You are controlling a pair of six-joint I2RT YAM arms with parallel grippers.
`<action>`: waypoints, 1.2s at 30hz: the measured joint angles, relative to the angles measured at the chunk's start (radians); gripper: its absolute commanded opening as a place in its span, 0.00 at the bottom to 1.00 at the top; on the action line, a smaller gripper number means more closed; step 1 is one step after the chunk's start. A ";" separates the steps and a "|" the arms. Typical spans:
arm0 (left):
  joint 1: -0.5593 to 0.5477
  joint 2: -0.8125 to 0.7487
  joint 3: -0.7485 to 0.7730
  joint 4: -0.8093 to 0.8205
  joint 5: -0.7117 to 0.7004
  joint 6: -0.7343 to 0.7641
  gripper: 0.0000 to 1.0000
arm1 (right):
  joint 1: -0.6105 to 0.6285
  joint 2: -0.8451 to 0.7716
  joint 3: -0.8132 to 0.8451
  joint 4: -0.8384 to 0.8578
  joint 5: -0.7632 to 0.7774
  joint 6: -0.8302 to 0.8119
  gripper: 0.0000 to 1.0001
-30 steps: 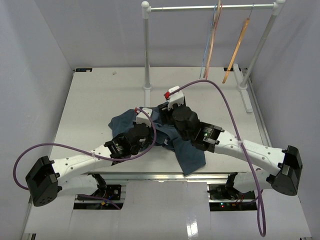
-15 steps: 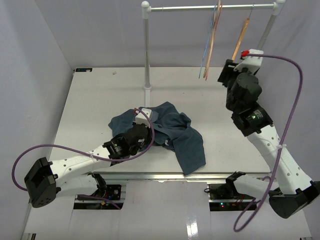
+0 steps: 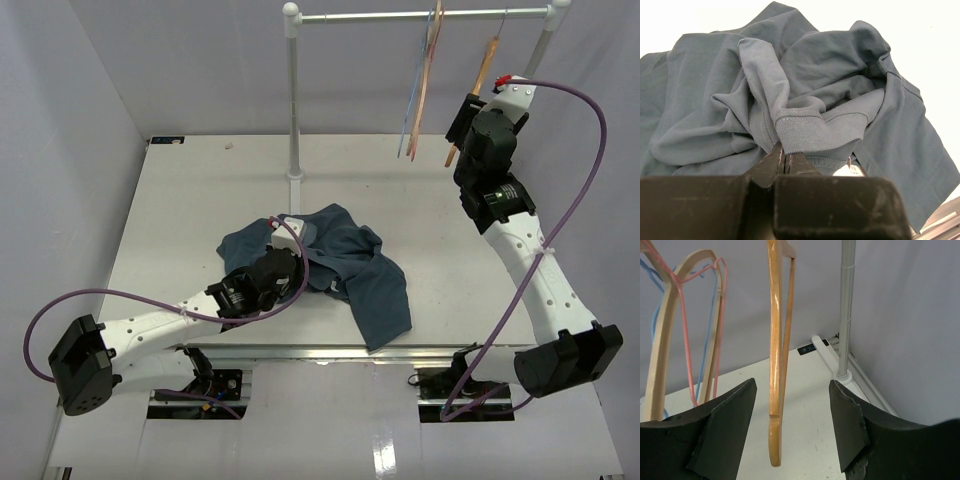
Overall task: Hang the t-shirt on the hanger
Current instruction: Pick up the hanger from the clothesline.
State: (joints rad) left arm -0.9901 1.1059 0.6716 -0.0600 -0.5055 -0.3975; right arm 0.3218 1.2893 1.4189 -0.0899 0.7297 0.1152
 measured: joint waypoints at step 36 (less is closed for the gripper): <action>0.000 0.075 0.000 0.000 0.046 -0.007 0.00 | -0.118 0.300 0.170 0.175 -0.082 -0.140 0.66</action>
State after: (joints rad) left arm -0.9901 1.1805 0.6716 -0.0597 -0.4595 -0.4046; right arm 0.2035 1.5896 1.5892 0.0853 0.6475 -0.0248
